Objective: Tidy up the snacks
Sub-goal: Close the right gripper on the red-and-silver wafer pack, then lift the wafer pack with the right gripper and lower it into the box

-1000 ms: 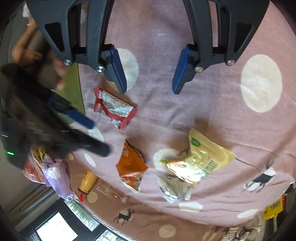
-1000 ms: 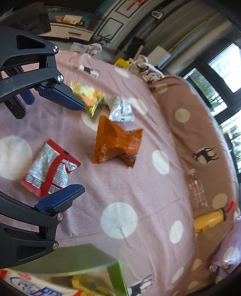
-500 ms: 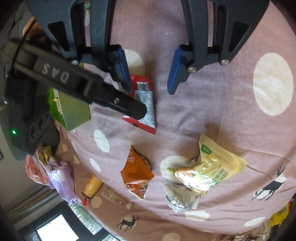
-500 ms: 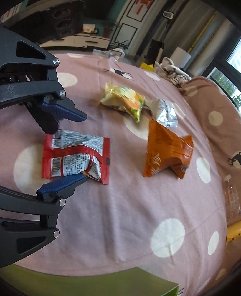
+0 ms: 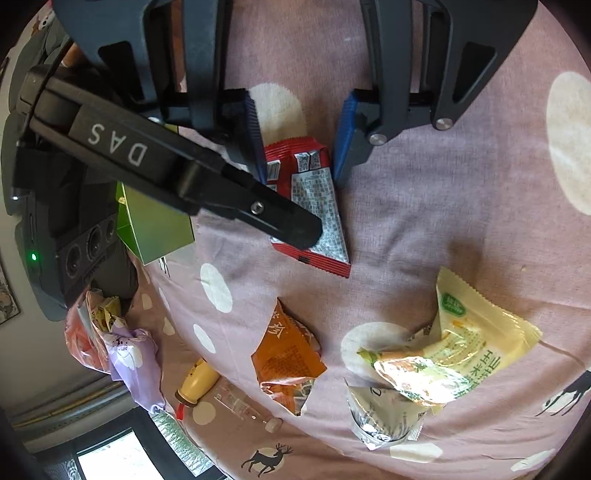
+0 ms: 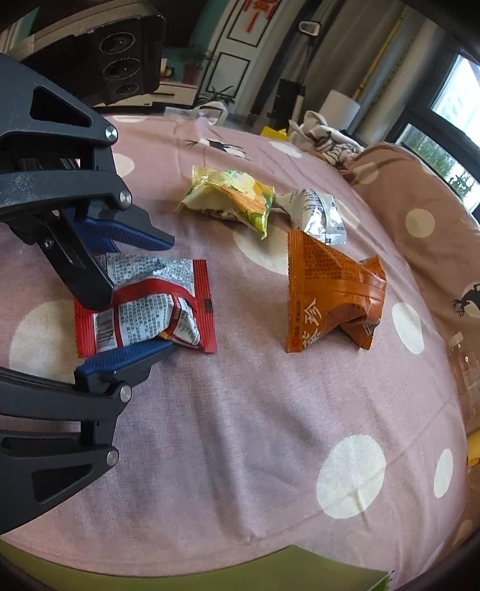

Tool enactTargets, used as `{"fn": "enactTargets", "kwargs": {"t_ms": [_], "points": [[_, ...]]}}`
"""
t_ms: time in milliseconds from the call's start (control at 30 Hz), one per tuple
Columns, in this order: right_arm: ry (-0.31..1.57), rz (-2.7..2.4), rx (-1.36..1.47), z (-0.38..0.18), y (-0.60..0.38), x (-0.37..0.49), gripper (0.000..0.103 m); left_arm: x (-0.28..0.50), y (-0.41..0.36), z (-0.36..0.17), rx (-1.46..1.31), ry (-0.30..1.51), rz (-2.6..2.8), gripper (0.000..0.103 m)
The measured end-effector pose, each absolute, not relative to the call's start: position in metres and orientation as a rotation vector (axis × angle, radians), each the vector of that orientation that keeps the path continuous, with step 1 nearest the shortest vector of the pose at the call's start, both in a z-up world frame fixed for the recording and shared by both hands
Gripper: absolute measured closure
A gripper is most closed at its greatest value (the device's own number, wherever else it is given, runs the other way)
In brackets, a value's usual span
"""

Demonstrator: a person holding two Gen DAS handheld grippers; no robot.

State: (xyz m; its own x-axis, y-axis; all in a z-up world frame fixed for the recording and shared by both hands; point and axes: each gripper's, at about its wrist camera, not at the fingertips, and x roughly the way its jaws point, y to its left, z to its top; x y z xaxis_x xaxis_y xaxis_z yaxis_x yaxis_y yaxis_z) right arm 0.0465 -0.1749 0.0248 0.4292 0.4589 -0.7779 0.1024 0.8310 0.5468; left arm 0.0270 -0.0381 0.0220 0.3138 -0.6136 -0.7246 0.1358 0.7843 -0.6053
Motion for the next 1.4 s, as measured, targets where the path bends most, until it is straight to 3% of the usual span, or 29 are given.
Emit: {"fn": "enactTargets", "kwargs": {"t_ms": [267,867,1400], "points": [[1.096,0.251,0.620,0.032,-0.173,0.039,0.061,0.021,-0.037,0.034,-0.433,1.106,-0.515,0.080],[0.798,0.188,0.569,0.121,-0.187,-0.019,0.061,-0.022,-0.049,0.102,-0.402,0.780,-0.662,0.080],[0.667,0.043,0.650,0.144,-0.262,-0.054,0.061,-0.020,-0.125,0.129,-0.315,0.735,-0.834,0.080]]}}
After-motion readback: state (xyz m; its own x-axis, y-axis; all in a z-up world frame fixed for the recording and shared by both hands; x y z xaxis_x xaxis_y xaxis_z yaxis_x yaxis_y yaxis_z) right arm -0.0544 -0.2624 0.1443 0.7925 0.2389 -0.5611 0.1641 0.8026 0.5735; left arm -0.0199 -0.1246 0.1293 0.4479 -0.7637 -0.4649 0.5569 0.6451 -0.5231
